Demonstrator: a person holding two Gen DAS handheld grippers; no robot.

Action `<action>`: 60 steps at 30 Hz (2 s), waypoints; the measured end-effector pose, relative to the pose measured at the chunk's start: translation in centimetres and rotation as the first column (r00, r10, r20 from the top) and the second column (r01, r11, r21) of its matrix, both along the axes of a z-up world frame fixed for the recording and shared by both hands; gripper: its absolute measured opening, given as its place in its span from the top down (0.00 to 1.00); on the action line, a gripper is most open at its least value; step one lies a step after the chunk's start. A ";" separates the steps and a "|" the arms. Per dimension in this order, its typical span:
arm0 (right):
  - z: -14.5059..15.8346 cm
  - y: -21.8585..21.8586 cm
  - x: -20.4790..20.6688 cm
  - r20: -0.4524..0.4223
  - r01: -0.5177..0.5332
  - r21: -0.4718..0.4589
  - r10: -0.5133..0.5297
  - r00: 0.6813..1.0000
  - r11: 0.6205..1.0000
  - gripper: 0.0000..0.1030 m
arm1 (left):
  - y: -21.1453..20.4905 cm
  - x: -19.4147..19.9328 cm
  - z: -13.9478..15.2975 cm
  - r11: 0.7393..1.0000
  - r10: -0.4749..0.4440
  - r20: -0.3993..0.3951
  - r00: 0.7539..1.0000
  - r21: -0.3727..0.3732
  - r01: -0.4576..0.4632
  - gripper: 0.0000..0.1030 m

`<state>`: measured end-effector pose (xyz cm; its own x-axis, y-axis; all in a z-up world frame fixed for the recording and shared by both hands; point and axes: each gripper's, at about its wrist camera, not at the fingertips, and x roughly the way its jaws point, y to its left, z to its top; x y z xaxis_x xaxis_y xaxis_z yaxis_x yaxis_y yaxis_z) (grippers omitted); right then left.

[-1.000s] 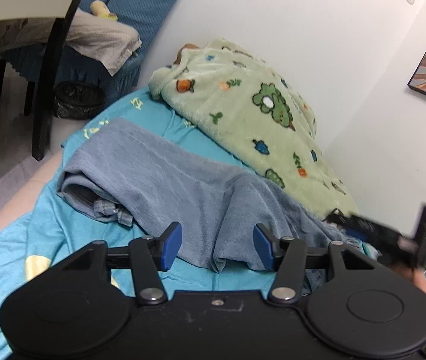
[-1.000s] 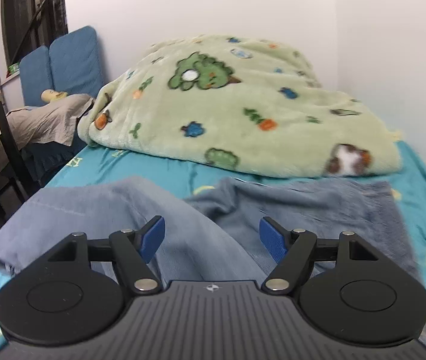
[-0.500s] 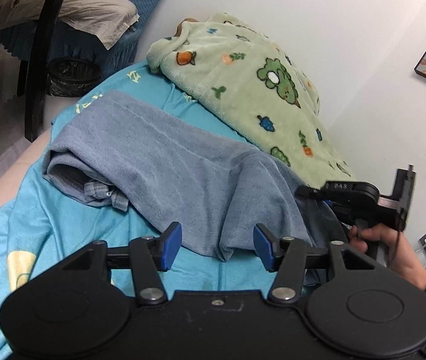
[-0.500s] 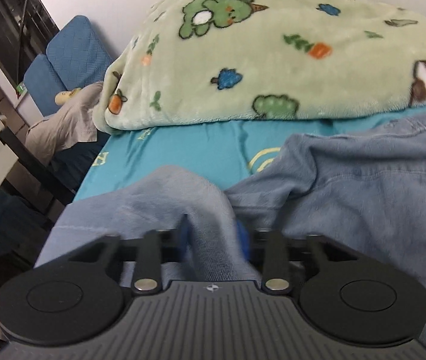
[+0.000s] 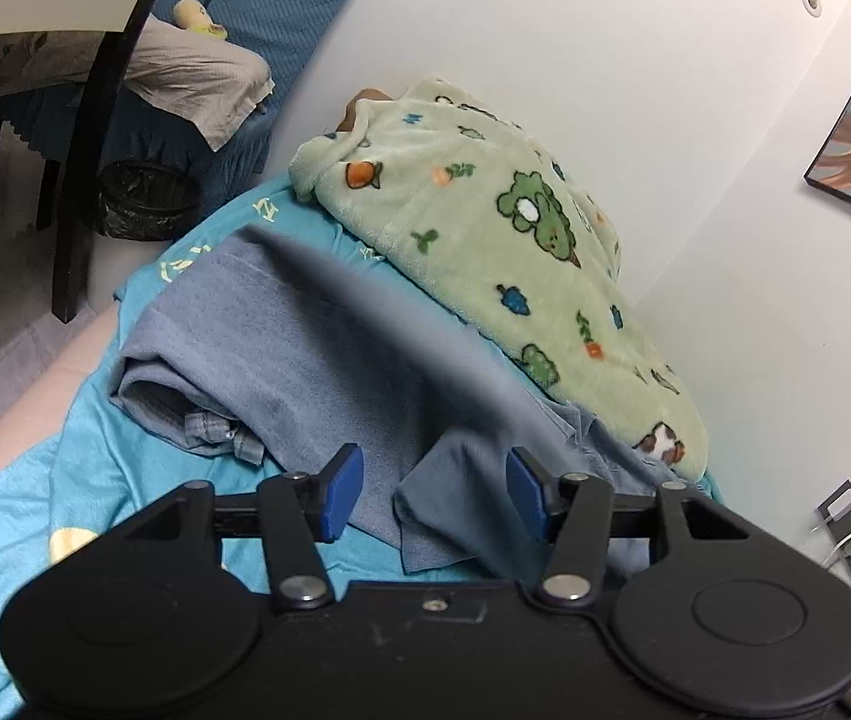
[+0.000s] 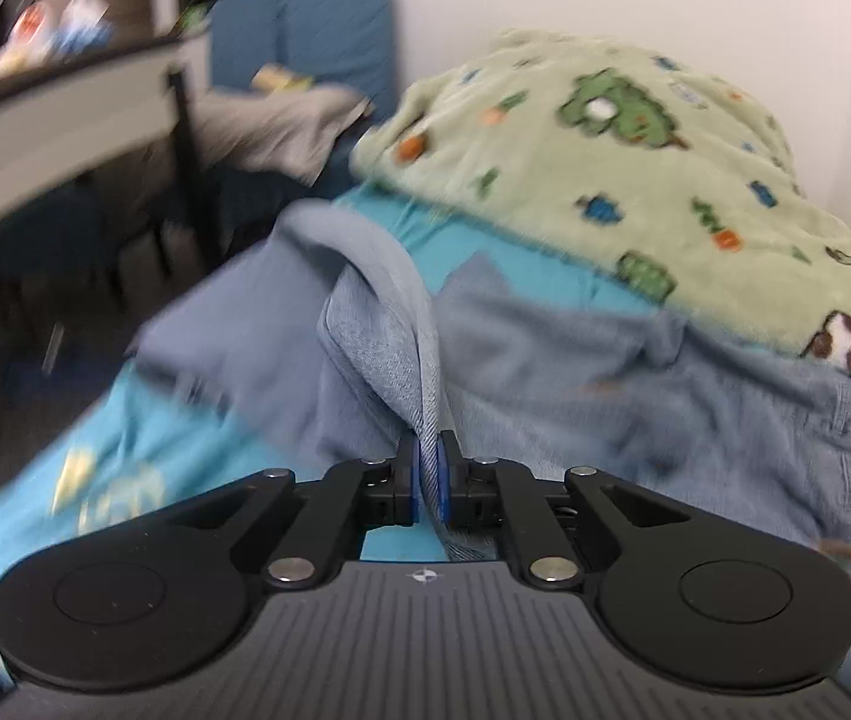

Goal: Fold clothes

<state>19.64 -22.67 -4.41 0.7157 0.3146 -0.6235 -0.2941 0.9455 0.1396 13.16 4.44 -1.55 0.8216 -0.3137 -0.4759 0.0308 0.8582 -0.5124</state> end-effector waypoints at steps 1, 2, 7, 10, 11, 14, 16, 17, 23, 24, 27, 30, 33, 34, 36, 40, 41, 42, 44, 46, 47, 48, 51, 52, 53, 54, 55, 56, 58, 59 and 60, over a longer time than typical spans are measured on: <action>-0.4 0.3 -0.8 -0.008 -0.007 -0.009 0.007 1.000 1.000 0.94 | 0.1 0.0 0.0 1.000 -0.001 -0.001 1.000 -0.005 0.001 0.52; -0.8 0.6 -1.6 -0.016 -0.014 -0.019 0.014 1.000 1.000 0.94 | 0.1 0.0 0.0 1.000 -0.002 -0.004 1.000 -0.010 0.002 0.52; -2.7 2.0 -5.4 -0.058 -0.050 -0.064 0.046 0.997 0.997 0.90 | -0.1 -0.1 -0.4 1.000 -0.009 -0.011 1.000 0.019 0.009 0.52; -1.9 0.2 -6.6 -0.047 0.032 0.036 -0.030 0.998 0.999 0.86 | -0.1 -0.2 -1.1 1.000 -0.013 -0.036 0.999 0.024 0.014 0.52; -1.4 -0.6 -6.9 -0.043 0.067 0.080 -0.064 0.997 0.995 0.80 | -0.1 -0.2 -1.3 1.000 -0.013 -0.046 0.999 0.019 0.014 0.52; -0.4 -3.7 -7.8 -0.048 0.206 0.209 -0.201 0.979 0.956 0.68 | -0.1 -0.5 -1.6 1.000 -0.013 -0.062 0.998 0.017 0.014 0.52; -0.2 -6.6 -8.2 -0.077 0.340 0.277 -0.332 0.940 0.899 0.64 | -0.4 -0.8 -1.6 0.999 -0.011 -0.064 0.998 0.031 0.013 0.52; -0.2 -8.0 -8.3 -0.095 0.412 0.295 -0.403 0.910 0.862 0.62 | -0.5 -1.0 -1.7 0.999 -0.011 -0.065 0.998 0.038 0.013 0.52; -2.3 -15.3 -8.8 -0.229 0.734 0.338 -0.705 0.672 0.590 0.38 | -0.9 -2.0 -1.9 0.998 0.011 -0.053 0.999 0.056 -0.008 0.51; -2.8 -16.5 -8.9 -0.255 0.772 0.342 -0.738 0.625 0.535 0.35 | -1.0 -2.1 -2.0 0.998 0.020 -0.047 0.999 0.056 -0.018 0.51; -4.1 -20.0 -9.2 -0.333 0.866 0.346 -0.816 0.472 0.360 0.34 | -1.2 -1.8 -2.2 0.996 0.042 -0.040 0.998 0.076 -0.039 0.51; -5.6 -23.3 -9.2 -0.411 0.919 0.343 -0.849 0.331 0.192 0.28 | -1.6 -1.5 -2.4 0.994 0.052 -0.040 0.998 0.100 -0.048 0.51; -7.3 -25.2 -8.3 -0.493 0.904 0.398 -0.794 0.355 0.157 0.21 | -2.1 -1.4 -2.8 0.989 0.061 -0.048 0.997 0.137 -0.054 0.51; -7.8 -25.6 -7.9 -0.517 0.897 0.418 -0.773 0.368 0.147 0.21 | -2.2 -1.4 -2.9 0.988 0.064 -0.049 0.997 0.142 -0.057 0.51; -9.0 -26.3 -7.3 -0.561 0.882 0.455 -0.729 0.392 0.124 0.18 | -2.4 -1.4 -3.2 0.987 0.071 -0.050 0.996 0.149 -0.063 0.51; -11.0 -27.3 -6.3 -0.634 0.868 0.493 -0.655 0.412 0.069 0.18 | -2.7 -1.2 -3.4 0.985 0.080 -0.048 0.996 0.157 -0.071 0.51; -11.3 -27.5 -6.2 -0.641 0.865 0.498 -0.645 0.416 0.063 0.18 | -2.8 -1.2 -3.4 0.984 0.080 -0.050 0.996 0.161 -0.071 0.51; -11.2 -27.5 -6.1 -0.638 0.865 0.497 -0.647 0.417 0.068 0.19 | -2.9 -1.1 -3.5 0.984 0.080 -0.052 0.995 0.165 -0.071 0.51; -11.0 -27.5 -6.0 -0.632 0.865 0.495 -0.651 0.421 0.080 0.19 | -3.1 -1.0 -3.7 0.983 0.081 -0.058 0.995 0.172 -0.070 0.51; -10.8 -27.5 -5.9 -0.625 0.866 0.493 -0.655 0.424 0.091 0.20 | -3.3 -0.8 -3.9 0.982 0.081 -0.065 0.995 0.179 -0.068 0.51; -10.7 -27.5 -5.9 -0.622 0.866 0.491 -0.657 0.426 0.096 0.24 | -3.4 -0.7 -3.9 0.982 0.082 -0.067 0.994 0.178 -0.069 0.51; -10.6 -27.5 -5.8 -0.619 0.866 0.490 -0.659 0.428 0.102 0.34 | -3.5 -0.7 -4.0 0.982 0.084 -0.068 0.994 0.177 -0.070 0.51; -10.4 -27.6 -5.6 -0.606 0.867 0.484 -0.668 0.432 0.122 0.68 | -3.6 -0.5 -4.1 0.982 0.088 -0.073 0.993 0.175 -0.074 0.51; -10.2 -27.8 -5.6 -0.595 0.867 0.481 -0.676 0.434 0.134 0.71 | -3.6 -0.5 -4.1 0.982 0.088 -0.072 0.994 0.173 -0.074 0.51; -10.0 -27.9 -5.7 -0.586 0.863 0.485 -0.680 0.440 0.140 0.76 | -3.6 -0.6 -4.1 0.982 0.087 -0.071 0.994 0.172 -0.074 0.51; -9.7 -28.0 -5.8 -0.577 0.860 0.488 -0.685 0.445 0.147 0.78 | -3.6 -0.6 -4.0 0.982 0.087 -0.069 0.994 0.172 -0.074 0.51; -9.4 -28.1 -5.9 -0.568 0.857 0.492 -0.689 0.450 0.154 0.79 | -3.6 -0.6 -4.0 0.982 0.088 -0.067 0.994 0.171 -0.075 0.51; -9.1 -28.2 -6.0 -0.559 0.853 0.496 -0.693 0.455 0.161 0.80 | -3.6 -0.7 -3.9 0.983 0.088 -0.065 0.994 0.168 -0.076 0.51; -8.5 -28.4 -6.3 -0.540 0.846 0.503 -0.701 0.466 0.174 0.81 | -3.5 -0.7 -3.8 0.984 0.087 -0.061 0.994 0.161 -0.076 0.51; -8.2 -28.5 -6.4 -0.531 0.843 0.507 -0.705 0.471 0.181 0.82 | -3.6 -0.7 -3.7 0.985 0.084 -0.059 0.995 0.158 -0.074 0.51; -7.9 -28.6 -6.5 -0.522 0.839 0.510 -0.708 0.476 0.188 0.82 | -3.6 -0.7 -3.7 0.985 0.082 -0.058 0.995 0.155 -0.072 0.51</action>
